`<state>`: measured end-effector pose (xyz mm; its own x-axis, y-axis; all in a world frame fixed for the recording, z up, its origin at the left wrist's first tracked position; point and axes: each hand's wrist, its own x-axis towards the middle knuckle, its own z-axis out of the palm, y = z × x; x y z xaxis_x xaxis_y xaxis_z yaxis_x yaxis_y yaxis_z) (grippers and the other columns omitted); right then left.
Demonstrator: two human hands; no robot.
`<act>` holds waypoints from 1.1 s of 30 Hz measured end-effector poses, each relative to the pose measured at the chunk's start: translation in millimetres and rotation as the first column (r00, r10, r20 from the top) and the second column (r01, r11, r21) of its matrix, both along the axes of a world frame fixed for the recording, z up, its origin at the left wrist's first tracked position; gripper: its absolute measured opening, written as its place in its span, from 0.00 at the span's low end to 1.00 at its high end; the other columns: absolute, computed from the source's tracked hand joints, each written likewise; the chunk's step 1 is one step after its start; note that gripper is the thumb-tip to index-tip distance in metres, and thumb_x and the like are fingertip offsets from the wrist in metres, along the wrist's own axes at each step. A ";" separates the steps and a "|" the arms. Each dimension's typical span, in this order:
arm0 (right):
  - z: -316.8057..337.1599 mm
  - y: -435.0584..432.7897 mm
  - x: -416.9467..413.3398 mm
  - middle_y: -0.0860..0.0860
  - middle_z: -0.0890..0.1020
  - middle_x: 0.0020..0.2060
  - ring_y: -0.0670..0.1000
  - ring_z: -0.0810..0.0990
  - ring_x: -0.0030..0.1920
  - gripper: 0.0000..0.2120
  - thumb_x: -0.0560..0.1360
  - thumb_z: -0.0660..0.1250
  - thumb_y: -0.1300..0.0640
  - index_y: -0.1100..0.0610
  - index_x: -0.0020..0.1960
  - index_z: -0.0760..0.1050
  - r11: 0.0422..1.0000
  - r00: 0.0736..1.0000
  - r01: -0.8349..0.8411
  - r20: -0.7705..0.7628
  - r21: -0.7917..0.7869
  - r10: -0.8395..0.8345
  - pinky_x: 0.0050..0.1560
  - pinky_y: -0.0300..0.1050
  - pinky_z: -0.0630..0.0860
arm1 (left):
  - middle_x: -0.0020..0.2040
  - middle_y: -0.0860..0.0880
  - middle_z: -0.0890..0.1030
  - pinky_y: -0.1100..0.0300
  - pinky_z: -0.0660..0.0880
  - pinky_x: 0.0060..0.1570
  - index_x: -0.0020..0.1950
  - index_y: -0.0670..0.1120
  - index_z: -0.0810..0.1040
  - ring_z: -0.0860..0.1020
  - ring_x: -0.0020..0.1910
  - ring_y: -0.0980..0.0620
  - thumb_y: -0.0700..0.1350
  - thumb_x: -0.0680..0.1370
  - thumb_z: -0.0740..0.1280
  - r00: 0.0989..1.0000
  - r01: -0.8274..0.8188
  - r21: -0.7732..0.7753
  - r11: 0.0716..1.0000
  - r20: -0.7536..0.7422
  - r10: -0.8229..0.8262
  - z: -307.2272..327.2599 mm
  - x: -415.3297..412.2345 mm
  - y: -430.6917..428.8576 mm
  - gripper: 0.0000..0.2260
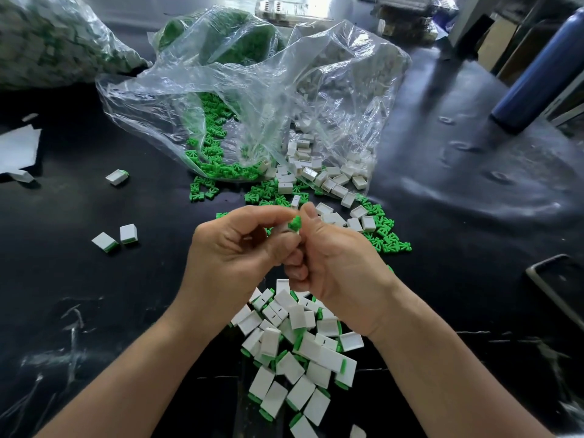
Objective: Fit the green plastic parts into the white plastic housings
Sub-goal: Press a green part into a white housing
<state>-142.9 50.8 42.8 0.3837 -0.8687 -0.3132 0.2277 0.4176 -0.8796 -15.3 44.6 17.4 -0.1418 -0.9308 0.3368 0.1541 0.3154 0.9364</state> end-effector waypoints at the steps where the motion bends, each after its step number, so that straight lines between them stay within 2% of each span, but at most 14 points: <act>1: -0.3 0.0 -0.5 0.48 0.67 0.26 0.44 0.64 0.27 0.18 0.67 0.56 0.41 0.57 0.35 0.68 1.000 1.000 -0.017 -0.013 -0.005 0.017 0.29 0.36 0.62 | 0.32 0.43 0.79 0.55 0.77 0.31 0.44 0.38 0.82 0.78 0.28 0.46 0.37 0.67 0.70 1.000 0.005 0.013 1.000 0.007 -0.005 0.5 0.5 -0.2 0.07; 4: -1.8 0.1 -1.4 0.47 0.68 0.26 0.44 0.64 0.27 0.19 0.71 0.53 0.40 0.56 0.34 0.68 0.996 0.994 -0.092 -0.054 -0.009 0.091 0.30 0.37 0.61 | 0.31 0.44 0.79 0.58 0.76 0.28 0.42 0.39 0.82 0.77 0.25 0.48 0.35 0.68 0.69 1.000 0.007 0.037 0.999 -0.015 -0.006 2.6 1.8 0.2 0.05; 8: -2.4 -1.8 -3.2 0.46 0.69 0.26 0.45 0.64 0.28 0.23 0.65 0.55 0.35 0.55 0.33 0.70 0.994 0.990 -0.105 -0.097 -0.023 0.103 0.31 0.38 0.62 | 0.37 0.44 0.78 0.60 0.76 0.29 0.41 0.42 0.83 0.78 0.27 0.48 0.37 0.68 0.69 0.999 0.047 0.006 0.999 0.005 -0.047 4.1 1.9 1.2 0.05; 11: -3.8 -1.4 -4.5 0.45 0.70 0.24 0.45 0.65 0.27 0.23 0.64 0.56 0.35 0.56 0.33 0.70 0.990 0.978 -0.127 -0.171 -0.057 0.116 0.30 0.37 0.62 | 0.36 0.45 0.77 0.62 0.74 0.30 0.44 0.45 0.83 0.78 0.28 0.49 0.37 0.69 0.68 0.996 0.044 -0.001 0.999 0.081 -0.043 2.3 3.4 -0.2 0.07; 13: -4.0 -1.2 -6.0 0.46 0.71 0.25 0.45 0.65 0.27 0.24 0.64 0.55 0.34 0.55 0.33 0.70 0.989 0.975 -0.136 -0.188 -0.066 0.121 0.30 0.37 0.63 | 0.35 0.43 0.76 0.63 0.73 0.29 0.46 0.43 0.81 0.78 0.27 0.50 0.37 0.69 0.68 0.995 0.058 0.006 0.998 0.078 -0.058 2.3 3.6 -0.5 0.08; 16: -2.7 -1.1 -8.0 0.48 0.70 0.27 0.45 0.64 0.28 0.24 0.63 0.55 0.34 0.56 0.35 0.69 0.988 0.978 -0.145 -0.162 -0.054 0.135 0.30 0.37 0.61 | 0.35 0.45 0.77 0.63 0.73 0.29 0.46 0.41 0.82 0.78 0.28 0.50 0.41 0.69 0.73 0.995 0.091 0.016 0.996 0.028 -0.092 1.5 4.7 -1.0 0.08; 19: -1.6 -0.6 -5.2 0.47 0.67 0.25 0.45 0.63 0.29 0.22 0.64 0.56 0.36 0.56 0.34 0.67 0.990 0.988 -0.137 -0.078 -0.022 0.135 0.29 0.37 0.59 | 0.36 0.45 0.79 0.63 0.74 0.30 0.45 0.41 0.81 0.79 0.29 0.50 0.51 0.67 0.74 0.995 0.095 0.026 0.995 -0.016 -0.095 1.4 5.1 -0.3 0.15; 21: -1.3 -0.4 -2.5 0.47 0.65 0.25 0.44 0.64 0.27 0.20 0.65 0.56 0.37 0.55 0.34 0.66 0.994 0.993 -0.111 -0.035 -0.002 0.111 0.27 0.35 0.59 | 0.37 0.45 0.79 0.62 0.75 0.29 0.45 0.41 0.81 0.79 0.29 0.50 0.50 0.67 0.75 0.998 0.065 0.029 0.997 -0.022 -0.065 2.2 4.5 0.4 0.14; 24: -0.7 0.1 -0.5 0.48 0.63 0.26 0.42 0.64 0.24 0.19 0.65 0.56 0.38 0.55 0.33 0.65 0.997 0.997 -0.077 -0.001 0.012 0.077 0.27 0.36 0.57 | 0.36 0.43 0.79 0.59 0.75 0.28 0.43 0.41 0.81 0.79 0.27 0.47 0.41 0.68 0.73 0.999 0.032 0.032 0.999 -0.032 -0.031 1.5 3.5 1.1 0.07; 27: -1.5 1.0 1.0 0.48 0.63 0.26 0.42 0.63 0.25 0.19 0.65 0.57 0.38 0.55 0.32 0.64 0.998 0.998 -0.058 0.009 0.011 0.058 0.29 0.37 0.56 | 0.37 0.45 0.79 0.57 0.76 0.28 0.44 0.41 0.81 0.80 0.28 0.47 0.45 0.68 0.74 0.999 0.047 0.005 0.999 -0.026 -0.047 3.5 3.3 2.9 0.09; 31: -3.6 1.4 3.3 0.47 0.62 0.25 0.43 0.64 0.26 0.19 0.66 0.57 0.38 0.53 0.30 0.64 0.999 0.999 -0.037 0.013 0.019 0.037 0.29 0.38 0.57 | 0.36 0.46 0.79 0.52 0.77 0.28 0.44 0.43 0.82 0.79 0.28 0.44 0.39 0.67 0.73 1.000 0.014 0.009 1.000 0.026 -0.014 3.8 3.6 2.2 0.07; 33: -3.8 2.1 4.7 0.46 0.62 0.24 0.43 0.63 0.26 0.19 0.66 0.58 0.38 0.53 0.30 0.64 0.999 0.999 -0.029 0.020 0.018 0.029 0.29 0.37 0.57 | 0.37 0.46 0.79 0.54 0.76 0.28 0.45 0.44 0.82 0.79 0.28 0.45 0.42 0.68 0.71 0.999 0.007 -0.009 1.000 0.046 -0.006 3.5 3.9 2.0 0.07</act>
